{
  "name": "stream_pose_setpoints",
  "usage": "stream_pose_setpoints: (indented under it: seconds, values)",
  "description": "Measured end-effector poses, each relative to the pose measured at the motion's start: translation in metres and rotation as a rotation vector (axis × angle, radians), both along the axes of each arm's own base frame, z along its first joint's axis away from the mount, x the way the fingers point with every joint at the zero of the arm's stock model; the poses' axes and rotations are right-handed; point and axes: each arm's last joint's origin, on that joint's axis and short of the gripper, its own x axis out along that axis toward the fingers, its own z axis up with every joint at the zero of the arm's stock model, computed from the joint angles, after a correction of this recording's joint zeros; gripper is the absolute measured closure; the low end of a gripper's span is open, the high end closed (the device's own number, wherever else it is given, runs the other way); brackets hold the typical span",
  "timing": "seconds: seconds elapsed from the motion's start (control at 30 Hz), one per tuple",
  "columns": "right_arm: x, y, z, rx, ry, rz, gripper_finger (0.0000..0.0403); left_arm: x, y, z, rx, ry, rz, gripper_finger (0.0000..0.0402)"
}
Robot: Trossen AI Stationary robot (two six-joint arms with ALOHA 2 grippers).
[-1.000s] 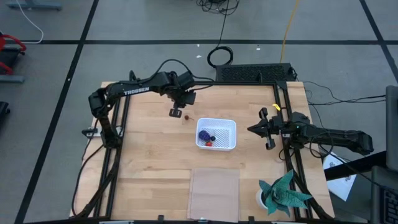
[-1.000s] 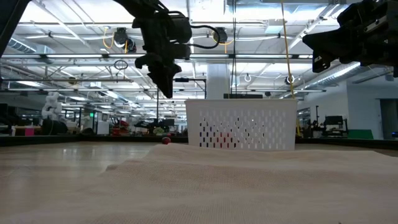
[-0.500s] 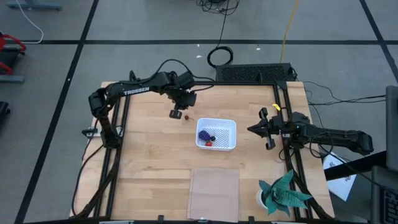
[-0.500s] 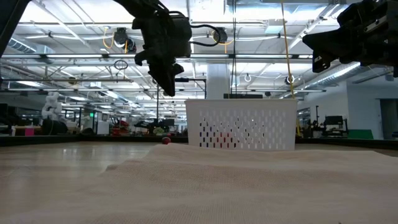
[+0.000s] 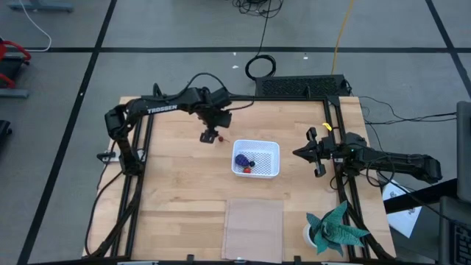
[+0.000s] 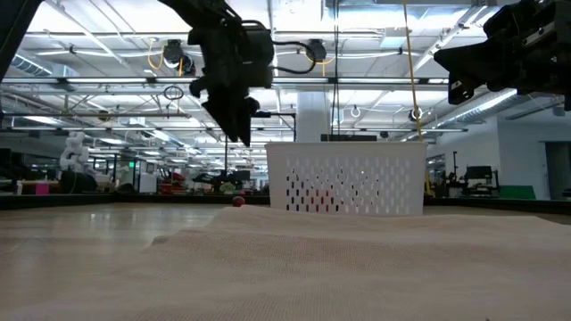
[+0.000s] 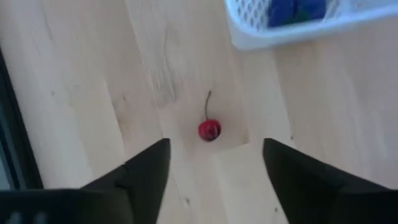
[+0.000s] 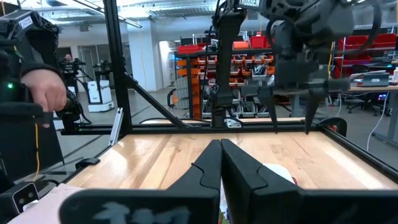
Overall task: Pick and placing Produce into tupperware
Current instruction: Put the red cherry into the white basket
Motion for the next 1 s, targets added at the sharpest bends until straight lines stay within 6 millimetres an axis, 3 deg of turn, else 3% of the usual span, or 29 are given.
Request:
stream_pose_setpoints:
  seconds: [0.23,0.63,0.9,1.0]
  values:
    - [0.000,0.000,0.000,0.001,0.004,0.000,0.0403,-0.004,-0.011,-0.032,0.052,0.077,-0.025,0.0099]
    - [0.000,0.000,0.001,-0.002,-0.009,0.000,0.0403,0.005,-0.012,-0.049,0.036,-0.024,-0.042,0.0112]
    - [0.000,0.000,0.000,-0.001,-0.005,0.000,0.0403,0.014,-0.005,-0.090,0.000,0.079,-0.041,0.0113]
    - [0.000,0.000,0.000,-0.001,-0.003,0.000,0.0403,0.016,-0.001,-0.095,0.002,0.074,-0.036,0.0110]
